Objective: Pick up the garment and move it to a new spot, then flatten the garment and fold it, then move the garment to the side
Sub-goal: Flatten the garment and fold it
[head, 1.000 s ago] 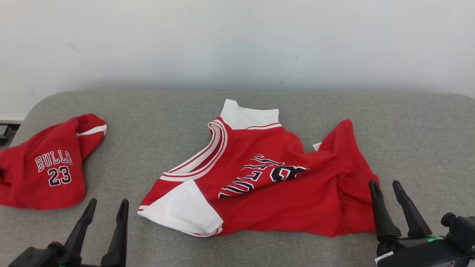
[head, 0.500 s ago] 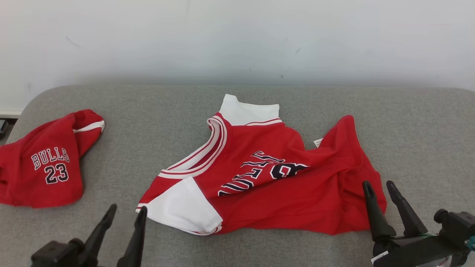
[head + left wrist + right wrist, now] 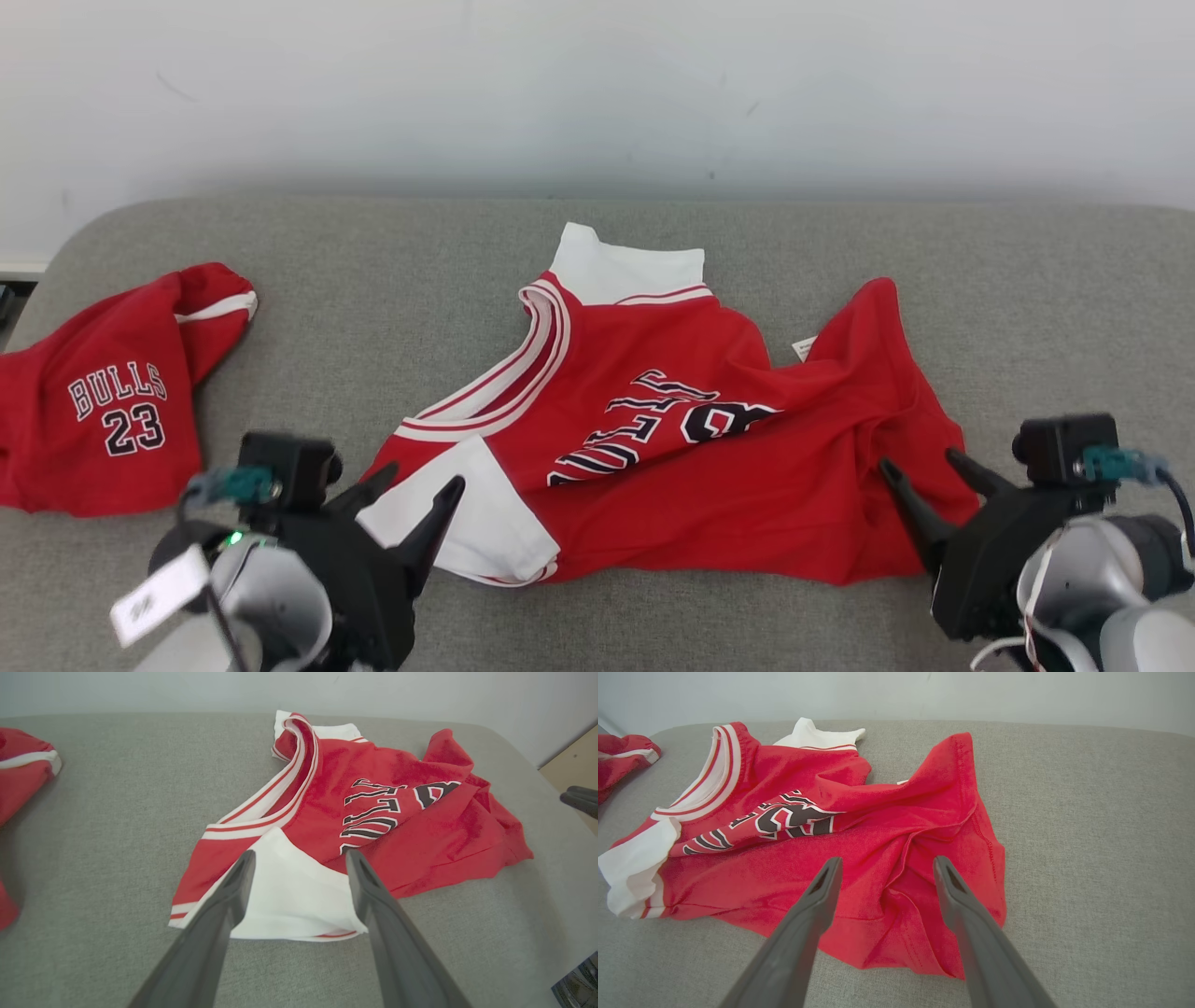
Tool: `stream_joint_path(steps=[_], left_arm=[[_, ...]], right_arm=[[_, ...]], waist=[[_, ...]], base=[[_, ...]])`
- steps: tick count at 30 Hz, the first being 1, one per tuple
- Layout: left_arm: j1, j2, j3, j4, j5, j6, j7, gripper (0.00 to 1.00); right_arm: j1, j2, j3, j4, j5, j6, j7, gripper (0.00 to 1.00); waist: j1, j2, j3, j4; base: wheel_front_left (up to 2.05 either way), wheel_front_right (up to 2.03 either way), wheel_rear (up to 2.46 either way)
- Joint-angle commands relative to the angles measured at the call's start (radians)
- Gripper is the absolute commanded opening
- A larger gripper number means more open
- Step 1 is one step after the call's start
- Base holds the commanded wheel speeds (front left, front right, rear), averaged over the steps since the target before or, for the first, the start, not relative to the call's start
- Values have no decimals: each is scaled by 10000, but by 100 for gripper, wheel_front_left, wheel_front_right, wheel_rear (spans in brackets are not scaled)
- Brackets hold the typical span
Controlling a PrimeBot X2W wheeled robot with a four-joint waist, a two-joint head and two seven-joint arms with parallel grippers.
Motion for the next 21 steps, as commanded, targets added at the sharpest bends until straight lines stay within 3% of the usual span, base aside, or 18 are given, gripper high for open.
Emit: stream_joint_path(steps=[1, 10, 15, 21], left_arm=[[-475, -123, -61, 367, -63, -34, 347, 100], [-2864, -854, -828, 2927, 216, -334, 2362, 100], [-3879, -1146, -1154, 4032, 465, -719, 2713, 100], [-4416, -1326, -1390, 4764, 612, -863, 3081, 100]], right_arm=[[-359, -35, -94, 22, -193, -7, 511, 100], [-1850, -33, 74, 464, -968, -7, 2489, 100], [-2313, -33, 211, 623, -1179, -7, 2550, 100], [-2388, -32, 379, 768, -1249, -7, 2383, 100]], waist=[[0, 0, 167, -6], [0, 0, 1024, -104], [0, 0, 1462, -167], [0, 0, 1671, -212]], base=[[0, 0, 0], [0, 0, 0], [0, 0, 0], [0, 0, 0]])
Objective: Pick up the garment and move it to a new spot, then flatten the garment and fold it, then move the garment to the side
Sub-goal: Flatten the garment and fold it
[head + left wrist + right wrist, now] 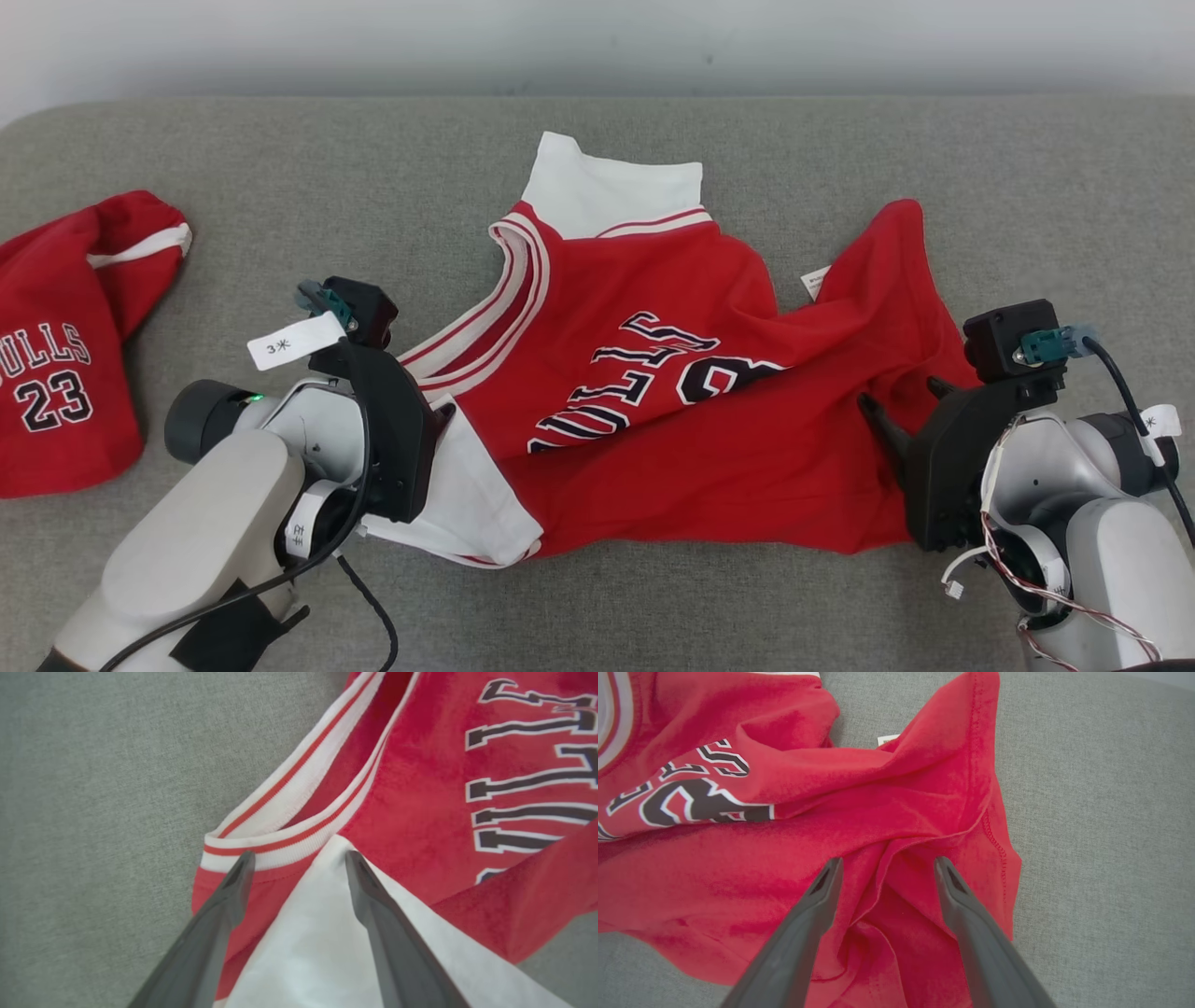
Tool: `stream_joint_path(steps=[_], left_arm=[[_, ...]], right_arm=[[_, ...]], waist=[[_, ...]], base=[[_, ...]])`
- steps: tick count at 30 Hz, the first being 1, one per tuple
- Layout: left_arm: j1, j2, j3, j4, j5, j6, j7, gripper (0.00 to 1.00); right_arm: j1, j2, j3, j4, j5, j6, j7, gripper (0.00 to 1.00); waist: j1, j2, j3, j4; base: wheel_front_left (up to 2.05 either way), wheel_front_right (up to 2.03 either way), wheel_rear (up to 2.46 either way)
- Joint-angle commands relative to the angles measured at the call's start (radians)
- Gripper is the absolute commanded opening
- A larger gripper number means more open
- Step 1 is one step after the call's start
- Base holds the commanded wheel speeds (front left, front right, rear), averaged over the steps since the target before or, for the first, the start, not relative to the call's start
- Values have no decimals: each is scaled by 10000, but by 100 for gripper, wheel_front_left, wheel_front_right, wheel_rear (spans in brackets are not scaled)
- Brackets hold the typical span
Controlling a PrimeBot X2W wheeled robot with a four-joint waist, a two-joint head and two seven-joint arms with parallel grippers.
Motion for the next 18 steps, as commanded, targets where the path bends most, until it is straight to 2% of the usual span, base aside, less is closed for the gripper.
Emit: stream_joint_path(steps=[1, 7, 8, 10, 12, 13, 14, 15, 18], left_arm=[[-129, 8, 17, 82, 93, -26, -33, 100], [-176, -139, -79, 499, 100, -167, -346, 98], [-172, -177, -94, 559, 71, -208, -395, 88], [-183, -263, -126, 654, 27, -296, -474, 87], [-212, -354, -171, 722, -30, -355, -445, 76], [-261, -372, -184, 743, -35, -376, -458, 65], [-297, -391, -191, 772, -36, -385, -466, 49], [-325, -409, -207, 795, -22, -393, -474, 42], [-370, -489, -291, 761, 86, -399, -565, 44]], right_arm=[[-69, -35, 4, 17, -145, -7, -80, 100], [-25, -34, 71, 124, 10, -7, -376, 100], [13, -34, 76, 126, 22, -7, -387, 100], [78, -34, 96, 129, 45, -7, -384, 100], [80, -34, 129, 85, -15, -7, -357, 100], [62, -34, 160, 53, -61, -7, -336, 100], [32, -34, 183, 27, -85, -7, -321, 100], [1, -34, 204, 7, -81, -7, -302, 100], [-17, -35, 257, -93, 108, -7, -340, 100]], waist=[[-2, -2, 60, -34], [-2, -2, 113, -15], [-2, -2, 118, -5], [-2, -2, 129, 11], [-2, -2, 145, 25], [-2, -2, 159, 26], [-2, -2, 174, 22], [-2, -2, 190, 15], [-2, -2, 228, 9]], base=[[0, 0, 0], [0, 0, 0], [0, 0, 0], [0, 0, 0], [0, 0, 0], [0, 0, 0], [0, 0, 0], [0, 0, 0], [0, 0, 0]])
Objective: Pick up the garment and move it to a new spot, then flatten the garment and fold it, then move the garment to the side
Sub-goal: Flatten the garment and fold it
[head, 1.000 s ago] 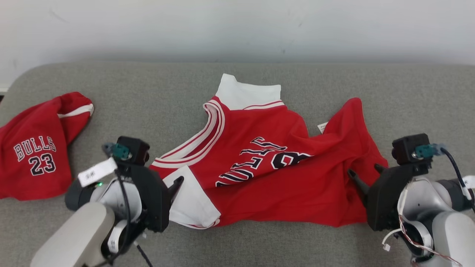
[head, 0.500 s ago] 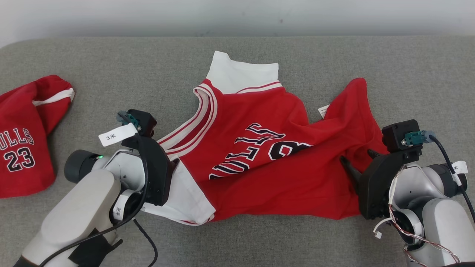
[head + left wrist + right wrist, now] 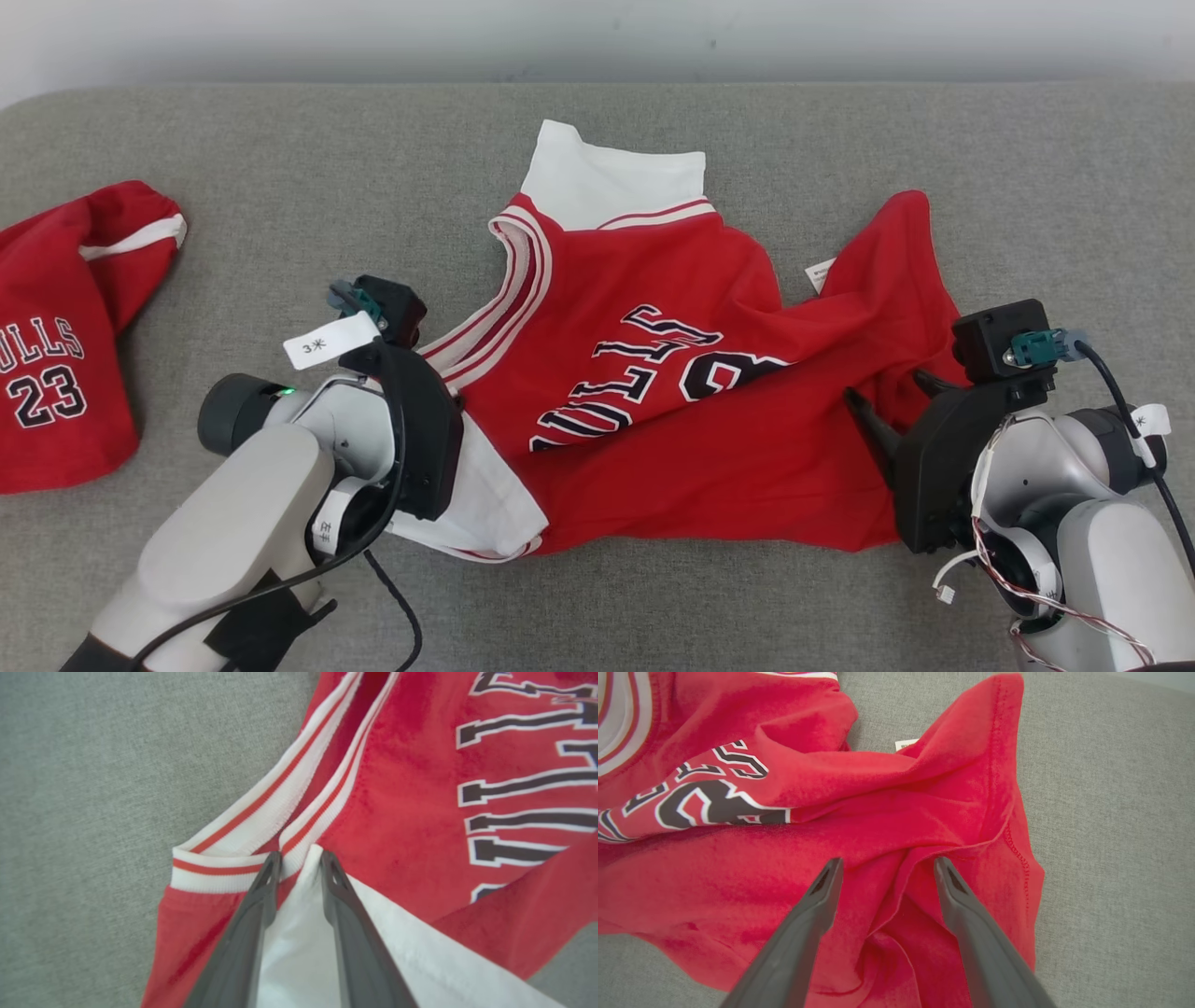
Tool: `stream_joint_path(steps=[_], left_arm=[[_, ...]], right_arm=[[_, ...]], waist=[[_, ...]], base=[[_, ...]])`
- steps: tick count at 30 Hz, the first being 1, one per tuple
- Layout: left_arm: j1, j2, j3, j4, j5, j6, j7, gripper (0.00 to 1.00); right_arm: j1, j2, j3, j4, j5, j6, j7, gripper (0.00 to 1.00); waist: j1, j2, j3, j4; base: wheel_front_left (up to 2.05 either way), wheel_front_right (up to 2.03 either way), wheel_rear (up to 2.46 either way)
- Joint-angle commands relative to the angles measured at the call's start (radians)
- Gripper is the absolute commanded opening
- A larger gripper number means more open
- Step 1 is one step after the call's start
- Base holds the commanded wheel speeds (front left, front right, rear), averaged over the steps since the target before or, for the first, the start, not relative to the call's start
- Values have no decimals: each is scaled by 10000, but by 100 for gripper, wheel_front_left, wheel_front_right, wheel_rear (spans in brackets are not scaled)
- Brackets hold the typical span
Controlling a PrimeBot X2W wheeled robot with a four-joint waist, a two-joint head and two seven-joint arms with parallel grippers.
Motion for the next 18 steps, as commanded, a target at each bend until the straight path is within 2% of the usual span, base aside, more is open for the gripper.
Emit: stream_joint_path(steps=[1, 4, 6, 7, 13, 18], left_arm=[[-91, -16, -26, -31, 94, -29, -59, 45], [-77, 20, -85, -113, 140, 19, -78, 44], [15, 52, -94, -177, 144, 80, -86, 51], [54, 80, -81, -227, 162, 126, -139, 100], [279, 295, -60, -753, 140, 419, 19, 100], [559, 298, -126, -1102, -144, 402, 282, 100]], right_arm=[[-12, -35, -19, -43, 39, -7, -31, 100], [143, -34, -66, -166, 80, -7, -13, 100], [238, -35, -133, -237, 86, -7, 26, 100], [280, -35, -178, -276, 69, -7, 57, 100], [528, -32, -442, -399, 41, -7, 112, 100], [636, -34, -452, -378, 140, -7, 126, 100]], waist=[[-1, -1, 19, 5], [-1, -1, 26, 24], [-1, -1, 5, 33], [-1, -1, -7, 37], [-1, -1, -145, 105], [-1, -1, -207, 112]], base=[[0, 0, 0], [0, 0, 0], [0, 0, 0], [0, 0, 0], [0, 0, 0], [0, 0, 0]])
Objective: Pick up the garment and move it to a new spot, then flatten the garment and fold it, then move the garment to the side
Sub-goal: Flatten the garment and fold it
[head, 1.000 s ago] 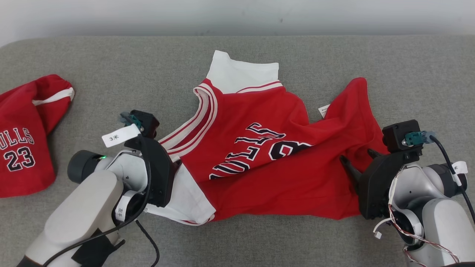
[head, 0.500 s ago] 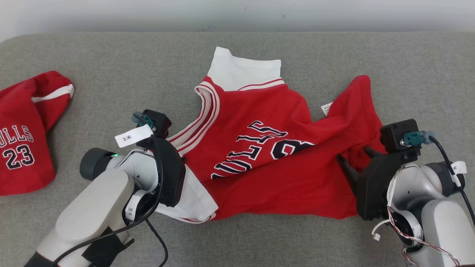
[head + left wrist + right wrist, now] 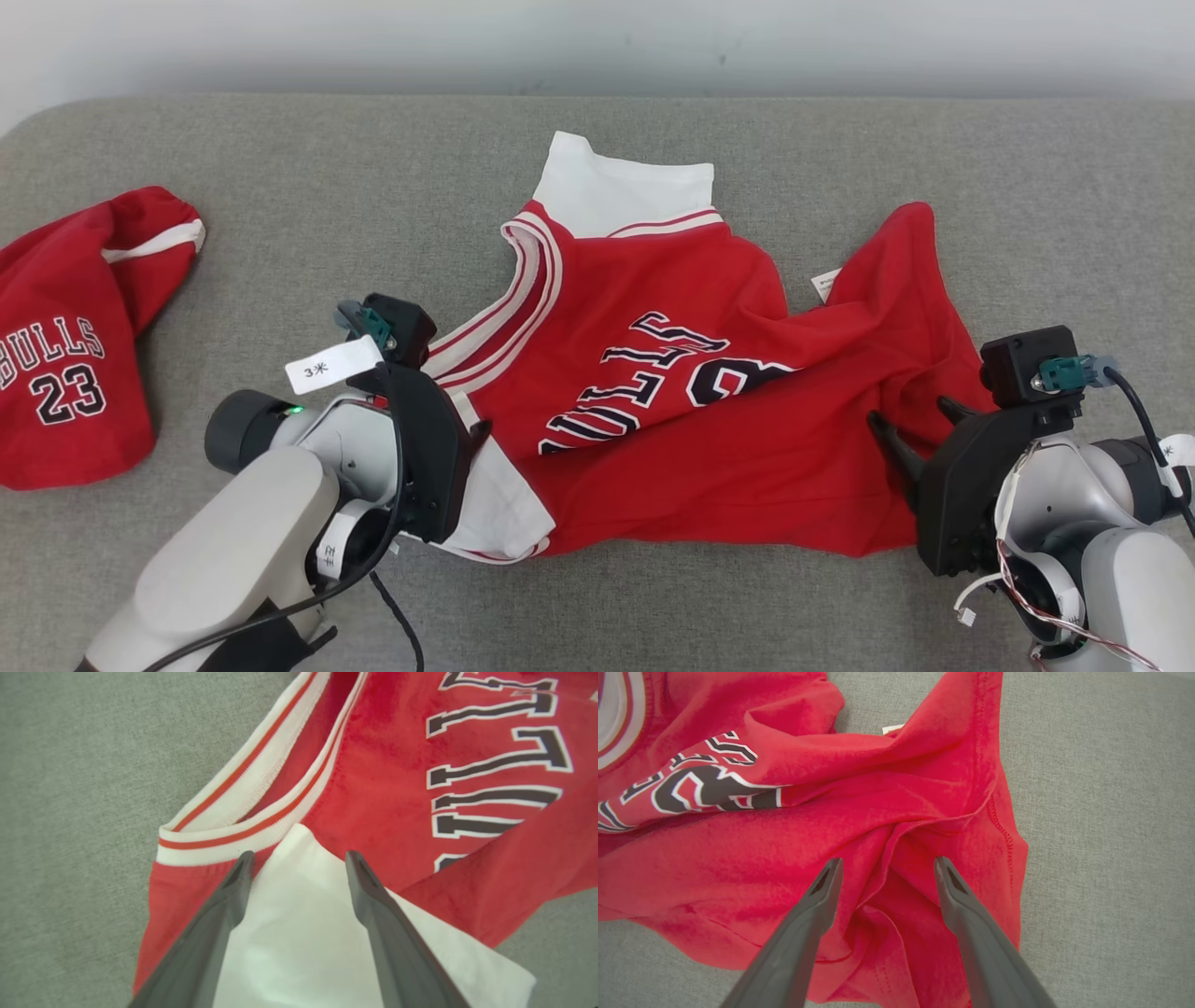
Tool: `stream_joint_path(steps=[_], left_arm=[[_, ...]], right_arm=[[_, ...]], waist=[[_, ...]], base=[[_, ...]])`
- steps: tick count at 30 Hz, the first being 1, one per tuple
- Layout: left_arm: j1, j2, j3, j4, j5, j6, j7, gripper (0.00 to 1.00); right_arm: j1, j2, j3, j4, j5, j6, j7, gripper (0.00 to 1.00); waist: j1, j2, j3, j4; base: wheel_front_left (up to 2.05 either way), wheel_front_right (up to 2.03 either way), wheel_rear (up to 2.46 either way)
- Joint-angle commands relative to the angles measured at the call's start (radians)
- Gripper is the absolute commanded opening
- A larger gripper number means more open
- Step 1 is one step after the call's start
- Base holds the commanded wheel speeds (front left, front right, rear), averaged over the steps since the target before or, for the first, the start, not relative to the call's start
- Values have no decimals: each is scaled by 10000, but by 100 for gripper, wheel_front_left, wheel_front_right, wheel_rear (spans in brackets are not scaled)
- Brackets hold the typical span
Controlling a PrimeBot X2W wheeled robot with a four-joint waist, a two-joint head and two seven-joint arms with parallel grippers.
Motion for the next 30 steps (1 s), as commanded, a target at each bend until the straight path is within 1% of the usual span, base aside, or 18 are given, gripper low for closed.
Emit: stream_joint_path(steps=[1, 7, 8, 10, 11, 12, 13, 14, 15, 16, 19, 23, 27, 30], left_arm=[[160, -4, -17, -11, -93, -1, -8, 100], [4, -42, 113, 240, -126, 49, -241, 100], [-46, -48, 139, 279, -116, 53, -290, 99], [-102, -47, 161, 335, -87, 67, -389, 78], [-114, -48, 176, 352, -91, 80, -410, 69], [-123, -43, 170, 357, -99, 78, -415, 45], [-143, -41, 170, 349, -105, 74, -427, 39], [-151, -43, 172, 331, -122, 74, -437, 21], [-127, -32, 164, 316, -147, 66, -419, 8], [-94, -26, 180, 294, -184, 88, -412, 1], [31, 22, 163, 201, -202, 123, -410, 0], [143, 32, 174, -56, -81, 241, -669, 0], [354, 2, 144, -302, -205, 343, -677, 0], [426, 55, 131, -403, -236, 384, -647, 0]], right_arm=[[48, -34, 30, 22, 92, -7, -8, 100], [-62, -34, 192, 96, 137, -7, -80, 100], [-93, -34, 219, 106, 142, -7, -98, 100], [-131, -34, 255, 137, 137, -7, -106, 100], [-141, -32, 302, 140, 148, -7, -117, 100], [-155, -32, 326, 130, 162, -7, -126, 100], [-166, -34, 344, 119, 152, -7, -135, 100], [-156, -34, 359, 104, 134, -7, -146, 100], [-121, -34, 373, 80, 125, -7, -147, 100], [-71, -32, 382, 52, 124, -7, -140, 100], [94, -34, 398, -63, 42, -7, -100, 100], [352, -34, 356, -492, -8, -7, -113, 100], [673, -34, 447, -920, -11, -7, -186, 100], [782, -34, 476, -846, -73, -7, -145, 100]], waist=[[1, 0, -10, -31], [1, 0, 92, -130], [1, 0, 124, -145], [1, 0, 162, -155], [1, 0, 176, -156], [1, 0, 198, -152], [1, 0, 215, -144], [1, 0, 220, -132], [1, 0, 215, -116], [1, 0, 216, -102], [1, 0, 210, -49], [1, 0, 215, 41], [1, 0, 233, 57], [1, 0, 245, 15]], base=[[0, 0, 0], [0, 0, 0], [0, 0, 0], [0, 0, 0], [0, 0, 0], [0, 0, 0], [0, 0, 0], [0, 0, 0], [0, 0, 0], [0, 0, 0], [0, 0, 0], [0, 0, 0], [0, 0, 0], [0, 0, 0]])
